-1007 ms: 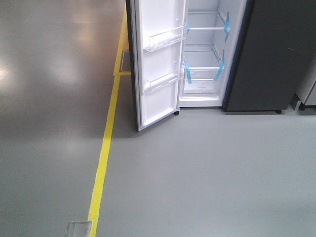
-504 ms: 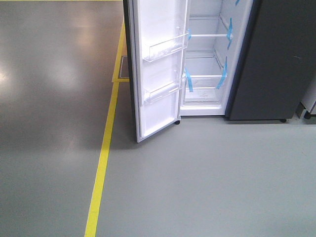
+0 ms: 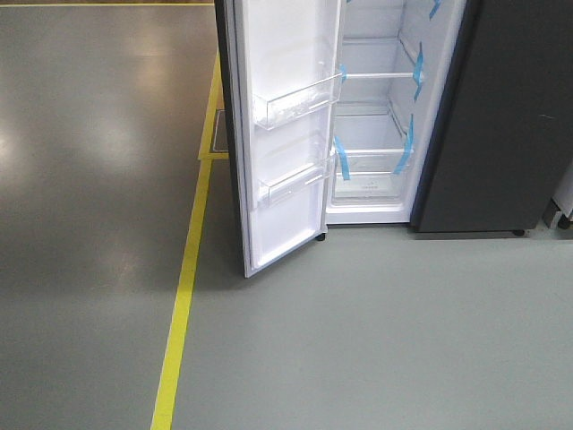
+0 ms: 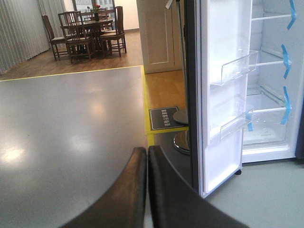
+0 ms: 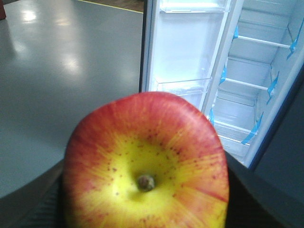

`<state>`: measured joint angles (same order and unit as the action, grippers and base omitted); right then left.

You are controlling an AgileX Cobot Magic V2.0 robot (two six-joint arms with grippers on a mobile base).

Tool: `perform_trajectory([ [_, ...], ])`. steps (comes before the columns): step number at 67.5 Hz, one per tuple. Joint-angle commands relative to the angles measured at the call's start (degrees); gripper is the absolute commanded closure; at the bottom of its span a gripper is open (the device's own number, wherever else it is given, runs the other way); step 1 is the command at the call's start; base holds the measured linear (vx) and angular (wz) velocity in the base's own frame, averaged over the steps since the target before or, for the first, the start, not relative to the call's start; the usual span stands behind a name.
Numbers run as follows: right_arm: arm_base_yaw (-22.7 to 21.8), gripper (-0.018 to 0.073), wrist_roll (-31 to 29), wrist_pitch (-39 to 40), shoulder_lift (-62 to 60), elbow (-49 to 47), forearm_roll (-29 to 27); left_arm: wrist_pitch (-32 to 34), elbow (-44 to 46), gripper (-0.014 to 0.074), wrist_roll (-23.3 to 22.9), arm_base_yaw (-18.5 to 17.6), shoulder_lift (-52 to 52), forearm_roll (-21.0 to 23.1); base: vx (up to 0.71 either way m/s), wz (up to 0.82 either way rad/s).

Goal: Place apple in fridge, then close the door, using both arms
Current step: 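Drive closer to the refrigerator, apple held in the right gripper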

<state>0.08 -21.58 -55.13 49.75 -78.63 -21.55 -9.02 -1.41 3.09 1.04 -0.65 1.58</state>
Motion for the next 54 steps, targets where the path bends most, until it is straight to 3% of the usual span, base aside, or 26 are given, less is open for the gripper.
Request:
perform_trajectory([
  [1, 0.0, 0.0517, -0.4, 4.4, -0.2, -1.6, -1.2, 4.2, -1.6, 0.0602, -0.6, 0.1, -0.9, 0.3, 0.16, -0.01],
  [54, 0.0, 0.0517, -0.4, 4.4, -0.2, -1.6, -1.2, 4.2, -1.6, 0.0602, -0.6, 0.1, -0.9, 0.3, 0.14, 0.0],
])
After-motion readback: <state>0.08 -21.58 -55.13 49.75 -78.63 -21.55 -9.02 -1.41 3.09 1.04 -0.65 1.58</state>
